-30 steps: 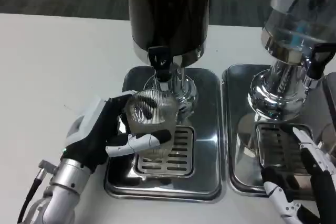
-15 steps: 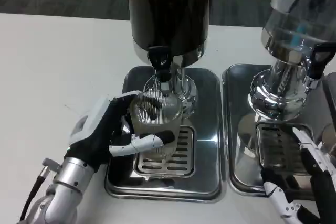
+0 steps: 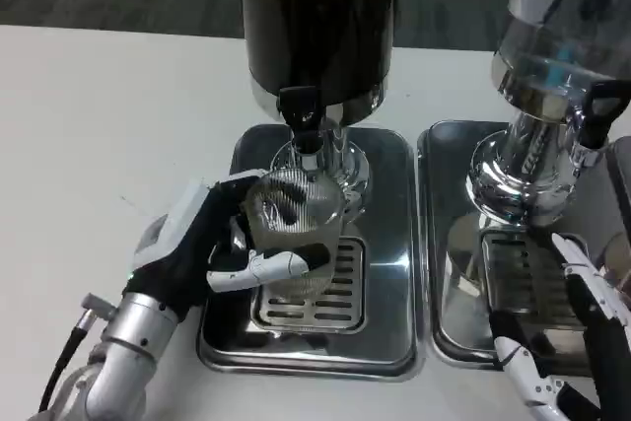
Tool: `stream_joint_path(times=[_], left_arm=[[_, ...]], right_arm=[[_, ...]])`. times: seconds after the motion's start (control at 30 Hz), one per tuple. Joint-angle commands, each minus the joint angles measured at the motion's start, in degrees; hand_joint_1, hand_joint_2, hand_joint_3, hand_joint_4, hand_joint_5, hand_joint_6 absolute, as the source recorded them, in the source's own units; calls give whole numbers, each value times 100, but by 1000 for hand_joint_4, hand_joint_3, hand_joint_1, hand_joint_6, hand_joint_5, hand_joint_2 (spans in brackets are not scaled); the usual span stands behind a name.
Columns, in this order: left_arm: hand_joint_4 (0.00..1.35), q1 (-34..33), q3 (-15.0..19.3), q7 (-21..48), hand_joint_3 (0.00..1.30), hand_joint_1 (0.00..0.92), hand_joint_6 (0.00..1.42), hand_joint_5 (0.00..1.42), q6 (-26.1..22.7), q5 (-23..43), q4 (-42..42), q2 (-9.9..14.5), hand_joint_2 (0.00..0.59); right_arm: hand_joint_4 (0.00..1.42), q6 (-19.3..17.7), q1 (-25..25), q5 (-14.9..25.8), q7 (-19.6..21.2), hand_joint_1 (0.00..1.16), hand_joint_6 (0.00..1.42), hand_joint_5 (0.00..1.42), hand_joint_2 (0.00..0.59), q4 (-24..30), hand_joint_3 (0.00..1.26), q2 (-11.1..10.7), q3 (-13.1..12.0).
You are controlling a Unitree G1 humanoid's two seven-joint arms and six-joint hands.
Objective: Grasp the cup under the faucet to collect the drink, then remove the cup.
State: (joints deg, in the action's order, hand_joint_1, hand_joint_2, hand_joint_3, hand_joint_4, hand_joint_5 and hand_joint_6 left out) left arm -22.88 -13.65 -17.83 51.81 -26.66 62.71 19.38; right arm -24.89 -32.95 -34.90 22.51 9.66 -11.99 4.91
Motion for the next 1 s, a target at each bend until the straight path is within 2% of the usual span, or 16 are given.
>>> stream_joint_path(times=[0.03,0.17,0.37,0.63,0.77,0.83,0.9,0.97,1.0], left_arm=[[637,40,-109,141,540,355,1253,914,-75,-58,82,17,54],[533,85,-152,82,470,258,1093,764,-48,-98,5,84,44],[396,158,-132,42,389,213,858,587,-34,-98,-67,172,32],[374,170,-103,59,368,205,796,540,-3,-66,-97,225,34],[324,155,-110,164,327,189,714,467,-1,-38,-113,246,29],[207,158,-130,226,246,173,540,315,4,-45,-159,260,22],[142,167,-151,303,210,166,464,236,-12,-55,-217,274,17],[23,174,-176,375,114,143,388,147,-71,-84,-282,288,16],[5,174,-201,427,82,135,354,100,-113,-109,-320,299,8]], right_arm=[[109,24,7,-50,-25,350,145,133,335,35,147,12,3],[109,18,29,-66,-14,350,149,133,335,17,147,29,3],[109,20,35,-64,-35,350,168,144,335,2,147,29,10],[109,11,73,-41,-58,349,188,147,335,-8,155,13,9],[109,9,90,-50,-63,349,189,147,335,-5,156,22,8],[109,6,97,-38,-72,349,190,147,335,-19,156,22,9],[109,7,99,-44,-77,349,191,147,335,-22,156,19,16],[109,3,110,-51,-84,352,192,147,333,-26,156,12,23],[109,4,123,-44,-91,353,192,147,332,-38,156,12,24]])
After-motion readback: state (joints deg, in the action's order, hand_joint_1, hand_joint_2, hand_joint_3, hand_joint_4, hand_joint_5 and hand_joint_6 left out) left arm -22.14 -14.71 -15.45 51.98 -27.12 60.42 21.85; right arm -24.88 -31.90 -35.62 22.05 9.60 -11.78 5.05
